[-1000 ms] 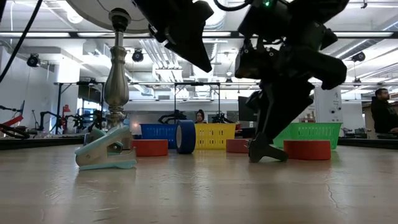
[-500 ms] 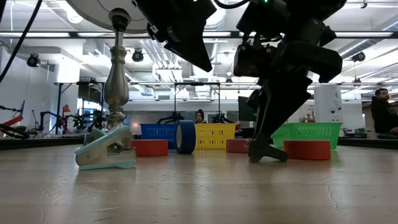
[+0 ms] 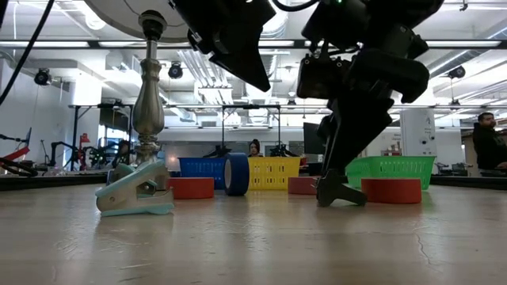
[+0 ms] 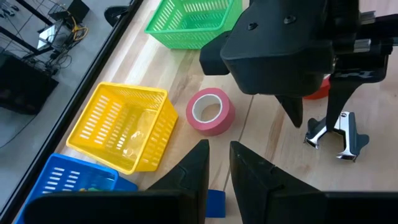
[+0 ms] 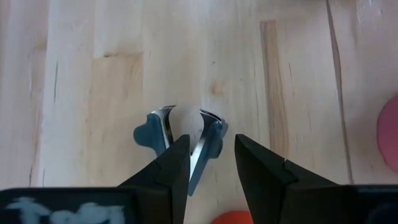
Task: Pick and place Stapler, Stapler remover, tape
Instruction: Put the black staple remover into the yellow bin
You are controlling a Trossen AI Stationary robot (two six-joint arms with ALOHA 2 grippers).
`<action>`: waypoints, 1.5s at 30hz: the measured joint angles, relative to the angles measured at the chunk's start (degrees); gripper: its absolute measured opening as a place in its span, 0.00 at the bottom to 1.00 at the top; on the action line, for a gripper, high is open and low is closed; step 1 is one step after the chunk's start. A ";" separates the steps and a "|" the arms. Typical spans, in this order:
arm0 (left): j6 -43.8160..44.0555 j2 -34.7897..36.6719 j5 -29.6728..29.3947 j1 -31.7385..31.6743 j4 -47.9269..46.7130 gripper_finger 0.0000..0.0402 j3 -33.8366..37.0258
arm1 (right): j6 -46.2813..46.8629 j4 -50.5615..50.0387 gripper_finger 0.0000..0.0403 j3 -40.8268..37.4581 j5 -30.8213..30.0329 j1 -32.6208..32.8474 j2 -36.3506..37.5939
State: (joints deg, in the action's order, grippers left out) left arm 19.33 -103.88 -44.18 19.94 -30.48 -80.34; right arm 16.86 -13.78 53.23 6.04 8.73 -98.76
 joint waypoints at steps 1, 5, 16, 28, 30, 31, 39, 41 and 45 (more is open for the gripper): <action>0.00 0.00 0.00 0.00 -0.02 0.17 0.00 | 0.56 -0.03 0.30 -0.11 0.00 0.00 0.00; -0.02 0.00 -0.01 -0.02 0.00 0.17 0.00 | 2.04 0.59 0.30 -0.33 -0.07 0.00 0.00; -0.70 0.00 -0.01 -0.02 -0.01 0.17 0.00 | 1.26 2.27 0.30 -1.80 -1.56 0.00 -0.04; -0.74 0.00 -0.02 -0.04 -0.02 0.17 0.00 | 2.51 4.74 0.29 -2.93 -1.51 0.00 -0.09; -0.74 0.00 -0.02 -0.04 0.00 0.17 0.00 | 2.67 4.84 0.29 -2.93 -1.49 0.02 -0.09; -0.74 0.00 -0.02 -0.04 0.00 0.17 0.00 | 2.67 4.97 0.29 -2.93 -1.49 0.02 -0.09; -0.74 0.00 -0.02 -0.04 -0.02 0.17 0.00 | 4.44 5.38 0.29 -3.28 -1.40 0.02 -0.09; -0.74 0.00 -0.02 -0.04 -0.01 0.17 0.00 | 4.69 5.51 0.29 -3.67 -1.35 0.02 -0.09; -0.74 0.00 -0.02 -0.04 -0.02 0.17 0.00 | 5.58 5.97 0.29 -3.89 -1.33 0.02 -0.07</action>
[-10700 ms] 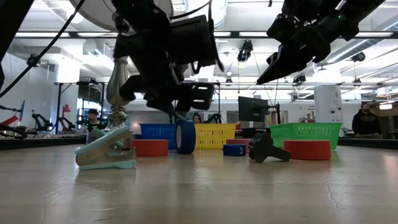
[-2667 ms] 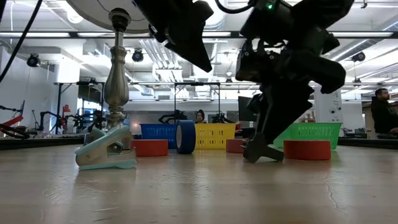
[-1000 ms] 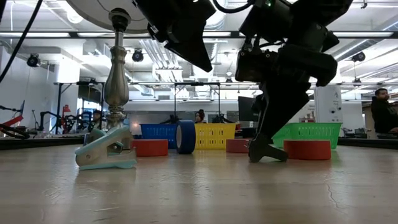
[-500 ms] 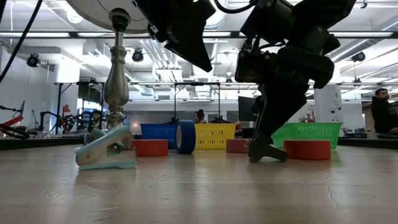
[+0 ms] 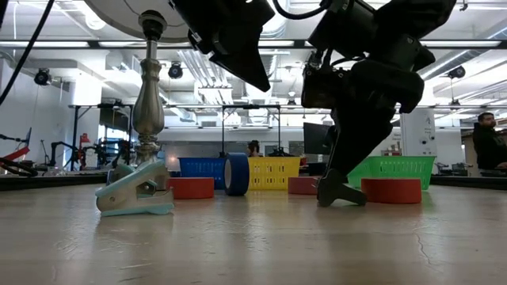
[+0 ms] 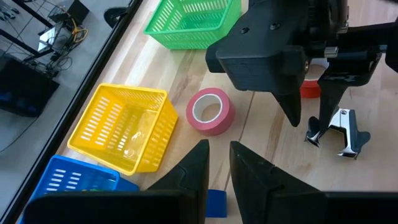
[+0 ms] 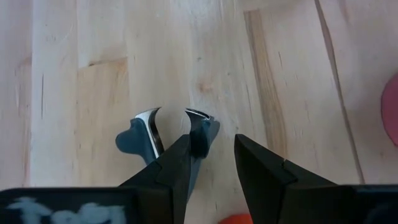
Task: Pick and place Stapler, Stapler remover, tape
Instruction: Put the black staple remover into the yellow bin
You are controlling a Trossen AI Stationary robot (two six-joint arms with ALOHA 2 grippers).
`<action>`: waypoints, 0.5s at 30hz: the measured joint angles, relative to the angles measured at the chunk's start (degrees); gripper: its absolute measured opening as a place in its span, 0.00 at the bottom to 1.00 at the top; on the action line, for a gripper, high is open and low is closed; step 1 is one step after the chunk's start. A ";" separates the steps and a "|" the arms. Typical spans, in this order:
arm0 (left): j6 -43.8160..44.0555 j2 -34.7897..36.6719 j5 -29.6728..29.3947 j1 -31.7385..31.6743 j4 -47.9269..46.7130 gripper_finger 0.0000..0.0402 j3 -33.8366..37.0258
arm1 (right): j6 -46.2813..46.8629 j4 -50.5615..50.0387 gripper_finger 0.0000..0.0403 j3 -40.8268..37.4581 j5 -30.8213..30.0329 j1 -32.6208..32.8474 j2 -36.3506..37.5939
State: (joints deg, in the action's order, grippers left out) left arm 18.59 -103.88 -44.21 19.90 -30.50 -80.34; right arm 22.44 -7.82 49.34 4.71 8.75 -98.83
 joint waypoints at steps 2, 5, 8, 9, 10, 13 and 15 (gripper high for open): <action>0.00 0.00 0.00 0.00 0.00 0.17 0.00 | 0.00 0.78 0.29 -0.06 -0.02 0.00 0.00; 0.00 0.00 0.00 0.00 0.00 0.17 0.00 | 0.06 1.23 0.29 -0.06 -0.02 0.02 0.00; 0.00 0.00 0.00 0.00 0.01 0.17 0.00 | 0.08 1.17 0.29 -0.21 -0.02 0.18 0.00; 0.00 0.00 0.00 0.00 0.02 0.17 0.00 | 0.06 1.20 0.29 -0.23 -0.03 0.33 0.00; 0.00 0.00 0.00 0.00 0.00 0.17 0.00 | 0.06 1.22 0.29 -0.24 -0.03 0.48 0.00; 0.00 0.00 0.00 0.00 0.00 0.17 0.00 | 0.08 1.23 0.29 -0.24 0.07 1.11 0.00; 0.01 0.00 0.00 0.00 0.00 0.17 0.00 | 0.08 1.30 0.29 -0.24 0.24 1.18 0.00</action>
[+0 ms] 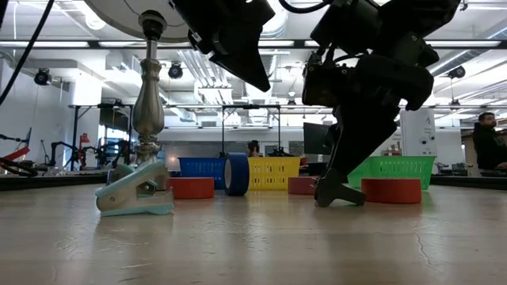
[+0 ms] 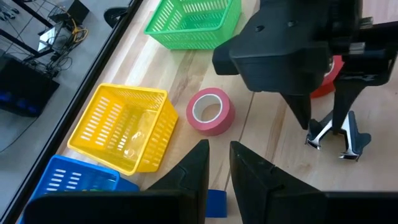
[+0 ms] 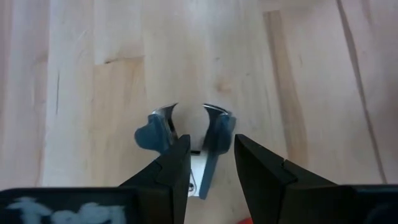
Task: Pick and place Stapler, Stapler remover, tape
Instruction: Put the black staple remover into the yellow bin
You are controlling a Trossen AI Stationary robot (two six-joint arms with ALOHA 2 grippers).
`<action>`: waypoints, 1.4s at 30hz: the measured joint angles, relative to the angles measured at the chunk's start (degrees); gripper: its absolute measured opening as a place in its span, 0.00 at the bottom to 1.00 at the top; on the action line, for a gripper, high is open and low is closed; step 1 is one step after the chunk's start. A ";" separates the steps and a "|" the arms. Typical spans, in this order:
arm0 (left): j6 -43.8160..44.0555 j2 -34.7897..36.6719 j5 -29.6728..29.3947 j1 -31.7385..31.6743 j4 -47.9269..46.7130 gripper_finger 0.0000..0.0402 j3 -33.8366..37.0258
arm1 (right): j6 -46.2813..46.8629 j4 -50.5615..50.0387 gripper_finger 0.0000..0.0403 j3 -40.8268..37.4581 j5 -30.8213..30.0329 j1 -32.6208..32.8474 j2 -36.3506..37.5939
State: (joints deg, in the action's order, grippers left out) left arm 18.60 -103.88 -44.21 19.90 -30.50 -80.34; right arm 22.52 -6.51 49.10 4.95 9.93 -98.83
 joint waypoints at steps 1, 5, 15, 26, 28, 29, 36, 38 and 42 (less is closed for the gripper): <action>-0.01 0.00 0.00 0.00 0.00 0.17 0.00 | 0.00 0.01 0.29 0.00 0.02 -0.02 0.00; 0.00 0.00 0.00 0.00 0.00 0.17 0.00 | -0.02 0.01 0.29 -0.02 -0.48 -0.07 0.00; 0.01 0.00 -0.24 0.00 -0.09 0.17 0.00 | -3.67 2.53 0.29 1.30 2.43 -0.28 -6.38; -0.16 0.00 -2.10 0.03 -0.13 0.17 0.00 | -7.84 -0.79 0.12 2.14 4.29 -0.28 -4.57; -0.16 0.00 -3.42 0.34 -0.15 0.17 0.00 | -9.29 -0.92 0.09 2.14 4.75 -0.21 -4.52; -0.22 0.00 -4.28 0.49 -0.15 0.17 -0.02 | -10.03 -0.97 0.09 2.14 4.86 -0.20 -4.52; -0.93 2.15 -8.53 3.75 -2.35 0.17 -0.13 | -12.64 -2.09 0.10 2.36 4.99 -0.13 -3.42; -0.78 3.55 -9.50 5.01 -3.63 0.17 -0.09 | -12.91 -2.50 0.12 3.42 4.97 -0.13 -2.69; 0.95 5.87 -10.87 6.95 -6.60 0.17 0.13 | -17.56 -2.48 0.12 6.45 4.21 -0.15 -0.84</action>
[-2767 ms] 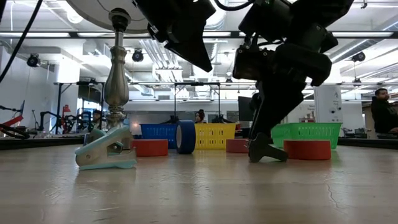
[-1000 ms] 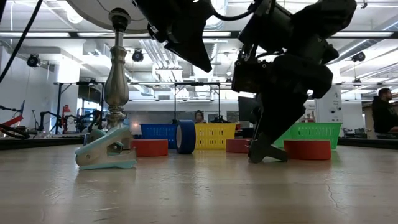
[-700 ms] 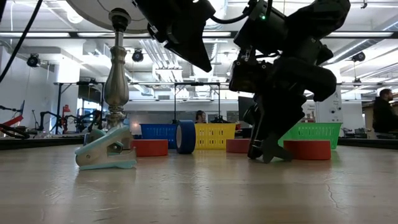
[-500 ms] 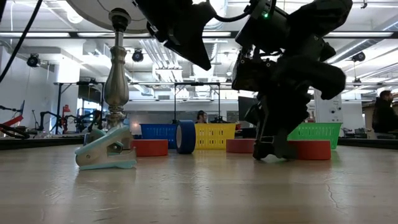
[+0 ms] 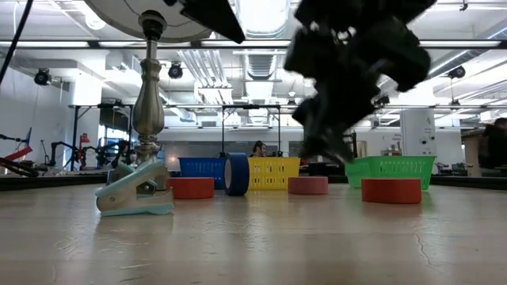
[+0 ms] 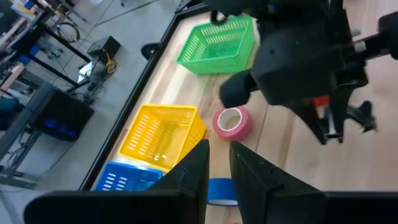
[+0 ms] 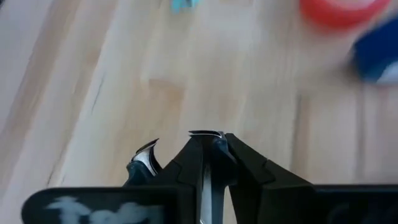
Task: Pick and place Stapler, Stapler remover, tape
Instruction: Put the black staple remover into the yellow bin
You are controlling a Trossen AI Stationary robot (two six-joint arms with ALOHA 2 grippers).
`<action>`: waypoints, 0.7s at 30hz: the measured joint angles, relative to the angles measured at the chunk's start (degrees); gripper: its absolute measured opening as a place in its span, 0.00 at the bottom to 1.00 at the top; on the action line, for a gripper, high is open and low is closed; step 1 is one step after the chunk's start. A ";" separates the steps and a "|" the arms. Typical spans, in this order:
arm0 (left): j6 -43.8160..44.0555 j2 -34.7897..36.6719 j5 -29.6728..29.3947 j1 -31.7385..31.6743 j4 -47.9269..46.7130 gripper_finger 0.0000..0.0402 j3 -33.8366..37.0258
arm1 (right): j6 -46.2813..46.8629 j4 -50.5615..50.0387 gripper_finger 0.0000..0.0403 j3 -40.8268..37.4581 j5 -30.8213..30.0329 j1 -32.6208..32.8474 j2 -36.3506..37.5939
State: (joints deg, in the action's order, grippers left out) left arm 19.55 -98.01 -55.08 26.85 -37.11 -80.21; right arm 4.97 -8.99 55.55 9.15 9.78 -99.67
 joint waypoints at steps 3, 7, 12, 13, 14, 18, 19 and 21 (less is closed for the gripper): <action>1.71 1.04 -0.09 0.72 -1.40 0.17 1.24 | -3.55 -0.10 0.11 3.25 -3.92 0.02 0.66; 4.53 1.76 0.38 1.88 -2.00 0.17 4.45 | -8.65 -0.67 0.12 8.30 -12.41 -0.25 0.90; 8.13 1.83 0.69 3.52 -2.13 0.17 9.11 | -12.38 -3.32 0.12 13.37 -20.25 -3.09 0.23; 8.80 1.83 0.67 3.76 -2.23 0.17 9.85 | -12.52 -3.82 0.12 14.06 -20.98 -4.21 0.23; 9.60 1.83 0.63 4.01 -2.50 0.17 10.38 | -12.52 -4.51 0.12 14.38 -21.29 -5.54 0.23; 12.78 1.85 0.58 4.48 -2.80 0.17 11.48 | -11.63 -5.92 0.12 14.41 -21.40 -11.84 0.05; 13.33 1.85 0.59 4.50 -2.75 0.17 11.64 | -11.60 -5.90 0.12 14.35 -21.37 -13.68 0.05; 14.04 1.89 0.58 4.50 -2.75 0.17 12.01 | -11.79 -5.45 0.12 14.00 -21.36 -17.32 0.07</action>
State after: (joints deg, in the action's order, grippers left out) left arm 33.58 -96.12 -54.50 31.35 -39.86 -68.20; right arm -6.82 -14.45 69.56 -12.21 -7.54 -99.59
